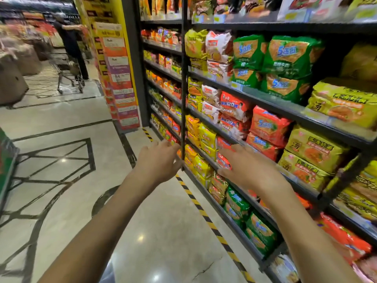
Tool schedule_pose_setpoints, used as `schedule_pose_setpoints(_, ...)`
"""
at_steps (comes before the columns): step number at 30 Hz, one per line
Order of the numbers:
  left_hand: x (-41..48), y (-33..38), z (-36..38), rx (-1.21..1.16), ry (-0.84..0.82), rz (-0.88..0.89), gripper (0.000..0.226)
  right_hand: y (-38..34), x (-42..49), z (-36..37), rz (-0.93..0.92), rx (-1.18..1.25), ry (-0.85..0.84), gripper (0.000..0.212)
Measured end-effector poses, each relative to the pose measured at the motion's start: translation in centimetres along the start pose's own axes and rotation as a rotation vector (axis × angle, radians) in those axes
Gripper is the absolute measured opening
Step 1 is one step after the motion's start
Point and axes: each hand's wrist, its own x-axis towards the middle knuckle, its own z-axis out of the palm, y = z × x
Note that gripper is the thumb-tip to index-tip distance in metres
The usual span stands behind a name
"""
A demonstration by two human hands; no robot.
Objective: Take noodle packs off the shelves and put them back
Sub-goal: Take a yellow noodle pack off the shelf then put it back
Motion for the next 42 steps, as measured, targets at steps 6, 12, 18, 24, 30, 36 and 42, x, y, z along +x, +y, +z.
schedule_pose_setpoints(6, 8.0, -6.1, 0.6, 0.033, -0.011, 0.013, 0.052, -3.1, 10.2, -0.3, 0.01, 0.001, -0.018, 0.062)
schedule_pose_setpoints(12, 18.7, -14.0, -0.2, 0.073, 0.008, 0.068, 0.056, -6.7, 22.7, -2.2, 0.02, 0.009, -0.015, 0.061)
schedule_pose_setpoints(18, 29.0, -20.9, -0.6, 0.018, 0.057, 0.095, 0.05, -8.8, 34.1, -4.5, 0.045, 0.021, -0.012, 0.059)
schedule_pose_setpoints(24, 38.0, -26.1, 0.3, -0.013, 0.043, 0.086, 0.05, -9.0, 43.9, -5.4, 0.086, 0.012, -0.029, 0.06)
schedule_pose_setpoints(30, 49.1, -27.8, 0.7, -0.011, 0.052, 0.154, 0.055, -6.4, 53.8, -5.9, 0.11, 0.058, -0.037, 0.068)
schedule_pose_setpoints(36, 62.1, -29.1, -0.4, -0.022, 0.099, 0.206, 0.052, -3.2, 64.9, -8.1, 0.141, 0.054, 0.013, 0.067)
schedule_pose_setpoints(42, 72.3, -30.0, 0.2, -0.196, 0.158, 0.262, 0.052, -1.0, 72.8, -9.2, 0.183, 0.018, 0.127, 0.06)
